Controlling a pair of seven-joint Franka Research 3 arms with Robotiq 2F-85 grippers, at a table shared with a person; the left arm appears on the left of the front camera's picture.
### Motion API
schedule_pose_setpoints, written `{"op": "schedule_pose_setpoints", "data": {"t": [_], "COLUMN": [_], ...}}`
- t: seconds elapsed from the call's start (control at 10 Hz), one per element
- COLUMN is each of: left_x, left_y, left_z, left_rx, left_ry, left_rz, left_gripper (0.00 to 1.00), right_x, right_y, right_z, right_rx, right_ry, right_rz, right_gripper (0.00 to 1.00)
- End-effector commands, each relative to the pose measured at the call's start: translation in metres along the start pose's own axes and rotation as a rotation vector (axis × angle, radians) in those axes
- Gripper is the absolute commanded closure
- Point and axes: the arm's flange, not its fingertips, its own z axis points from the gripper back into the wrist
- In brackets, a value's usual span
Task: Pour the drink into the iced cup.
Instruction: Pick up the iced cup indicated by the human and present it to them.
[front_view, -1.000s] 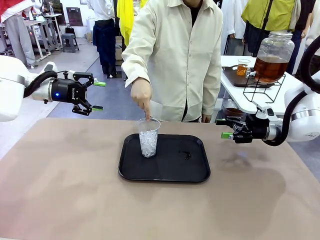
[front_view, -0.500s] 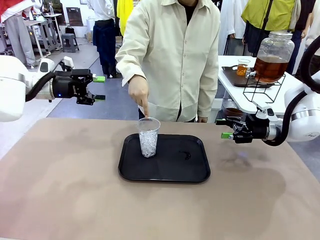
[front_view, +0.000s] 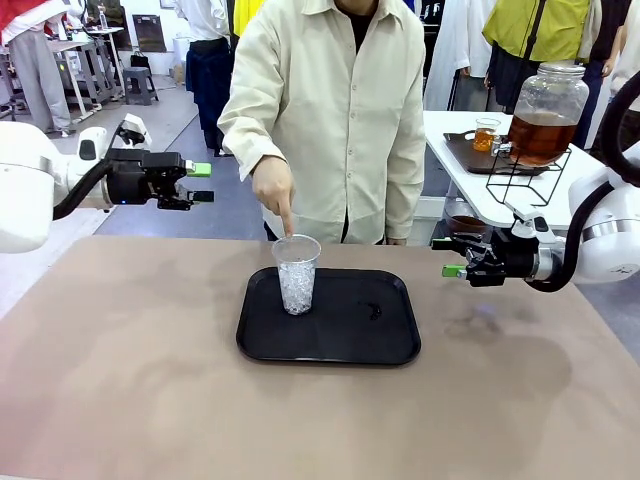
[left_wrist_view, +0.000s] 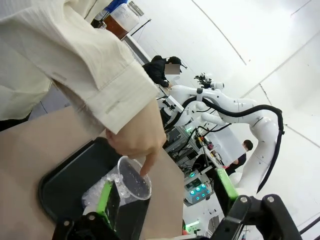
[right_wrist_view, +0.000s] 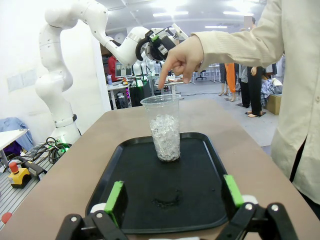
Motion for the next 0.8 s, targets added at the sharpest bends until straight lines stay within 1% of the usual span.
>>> {"op": "schedule_pose_setpoints", "data": {"t": [0.0,0.1,0.2,0.4,0.6,0.7], "left_x": [0.005,0.000,-0.003,-0.016,-0.034,-0.042], "left_y": [-0.004,0.000,0.007,0.022,0.031,0.034], "left_z": [0.001,0.000,-0.003,-0.005,-0.008,-0.010], "left_rx": [0.005,0.000,-0.020,-0.057,-0.105,-0.115], "left_ry": [-0.003,0.000,-0.035,-0.056,-0.017,-0.017], "left_rz": [0.025,0.000,-0.175,-0.435,-0.660,-0.724], "left_gripper": [0.00,0.00,0.00,0.00,0.00,0.00], "right_x": [0.002,0.002,0.002,0.002,0.002,0.002], "right_y": [0.000,0.000,0.000,0.000,0.000,0.000], "right_z": [-0.002,-0.002,-0.002,-0.002,-0.002,-0.002], "right_rx": [0.003,0.003,0.003,0.003,0.003,0.003], "right_ry": [0.000,0.000,0.000,0.000,0.000,0.000], "right_rz": [0.002,0.002,0.002,0.002,0.002,0.002], "right_gripper": [0.00,0.00,0.00,0.00,0.00,0.00]}}
